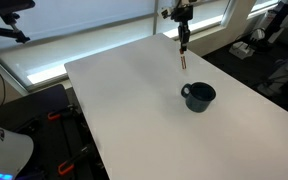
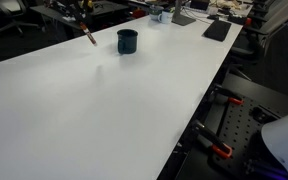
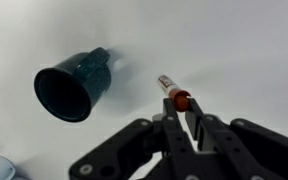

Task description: Remove the marker from the mug

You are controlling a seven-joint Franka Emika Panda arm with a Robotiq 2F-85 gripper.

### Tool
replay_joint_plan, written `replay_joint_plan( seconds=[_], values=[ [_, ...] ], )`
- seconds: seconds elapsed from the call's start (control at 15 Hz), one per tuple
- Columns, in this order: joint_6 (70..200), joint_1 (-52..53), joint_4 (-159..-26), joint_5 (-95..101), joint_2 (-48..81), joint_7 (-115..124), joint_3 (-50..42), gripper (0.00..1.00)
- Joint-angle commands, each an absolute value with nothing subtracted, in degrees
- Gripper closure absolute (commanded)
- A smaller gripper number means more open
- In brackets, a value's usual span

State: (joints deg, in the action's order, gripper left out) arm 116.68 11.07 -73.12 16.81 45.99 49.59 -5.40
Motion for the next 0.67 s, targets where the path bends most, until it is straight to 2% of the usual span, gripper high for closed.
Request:
replay_joint_plan(
  seconds=[0.0, 0.6],
  values=[
    [116.73, 12.32, -74.84, 17.15, 46.61, 49.52, -6.85, 0.96],
    [117.29, 13.06, -76.40, 17.23, 48.92, 52.18, -8.88, 0.96]
  ],
)
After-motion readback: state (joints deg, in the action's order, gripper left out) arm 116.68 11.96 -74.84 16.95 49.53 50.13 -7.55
